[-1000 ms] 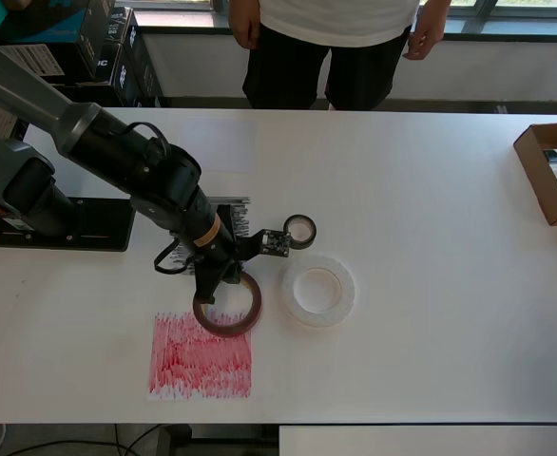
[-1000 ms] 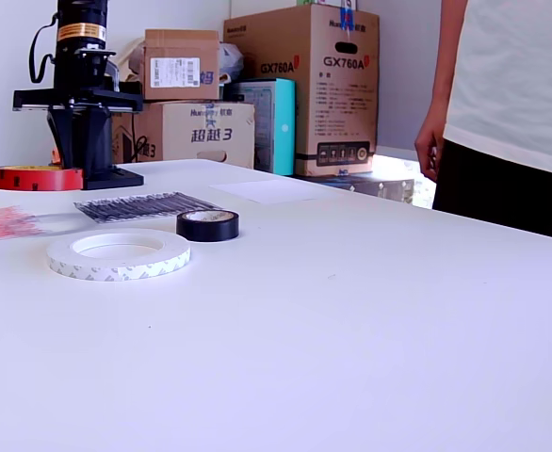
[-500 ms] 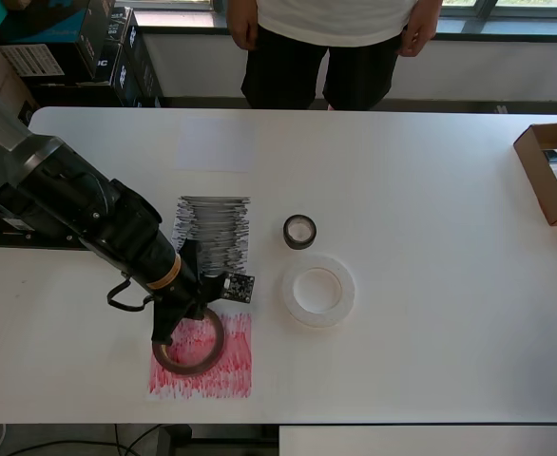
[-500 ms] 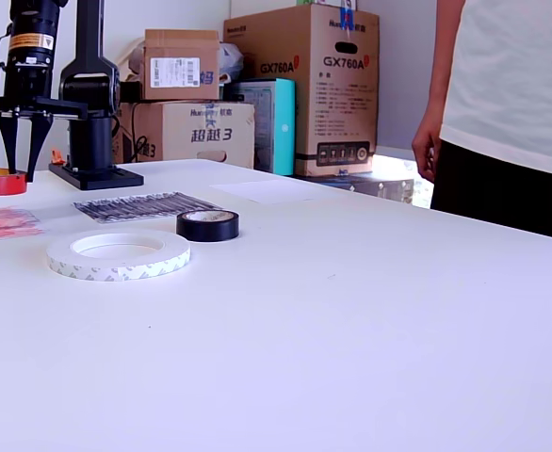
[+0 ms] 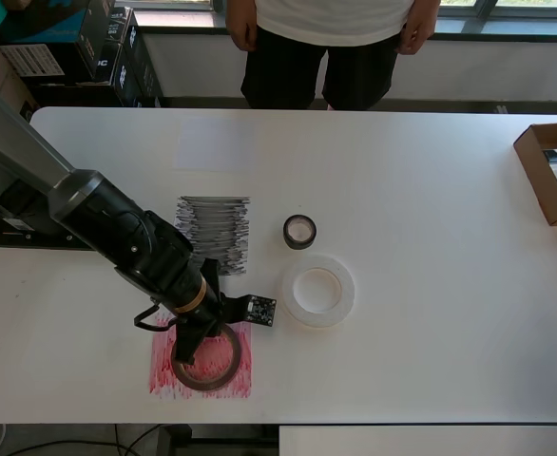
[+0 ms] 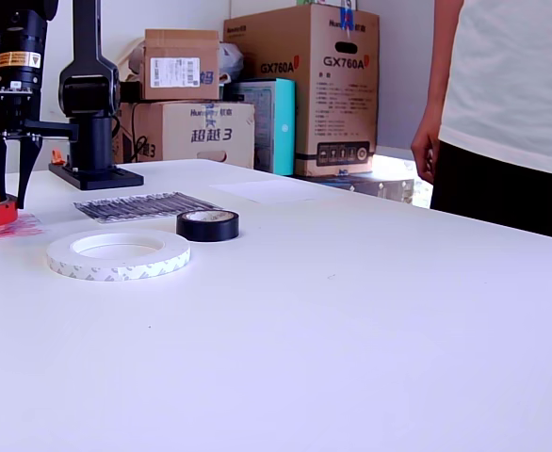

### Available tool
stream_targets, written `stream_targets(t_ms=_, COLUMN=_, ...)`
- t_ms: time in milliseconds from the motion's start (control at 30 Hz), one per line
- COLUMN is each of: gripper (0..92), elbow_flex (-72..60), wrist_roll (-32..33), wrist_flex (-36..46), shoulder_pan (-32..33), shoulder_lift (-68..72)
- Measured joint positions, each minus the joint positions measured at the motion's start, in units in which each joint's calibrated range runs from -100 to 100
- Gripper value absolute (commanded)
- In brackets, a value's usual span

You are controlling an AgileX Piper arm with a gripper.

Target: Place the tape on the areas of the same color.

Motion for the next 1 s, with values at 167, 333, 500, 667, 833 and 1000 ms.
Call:
stream_targets(t_ms=167, gripper=0.2, elbow_flex=0.00, wrist_roll=0.00, wrist_flex=0.33, shoulder_pan=0.00, shoulder_lift=0.47)
stream_targets(t_ms=333, gripper=15.3, elbow_flex=0.00, wrist_roll=-1.28, wrist_flex=0.33, shoulder_pan=0.00, shoulder_lift=0.47)
stream_targets(t_ms=500, gripper=42.0, elbow_flex=0.00, wrist_roll=-1.64, wrist_flex=0.33, shoulder_pan=0.00, shoulder_lift=0.47)
stream_targets(t_ms=667, gripper=53.6, elbow_flex=0.00, wrist_roll=-1.91, wrist_flex=0.33, shoulder_pan=0.00, shoulder_lift=0.47)
stream_targets(t_ms=833, gripper=53.5, elbow_flex=0.00, wrist_roll=-2.58, wrist_flex=0.33, shoulder_pan=0.48, shoulder_lift=0.32)
stream_targets(t_ms=1000, gripper=53.5, elbow_flex=0.00, wrist_roll=-2.58, wrist_flex=0.20, shoulder_pan=1.49, shoulder_lift=-1.65)
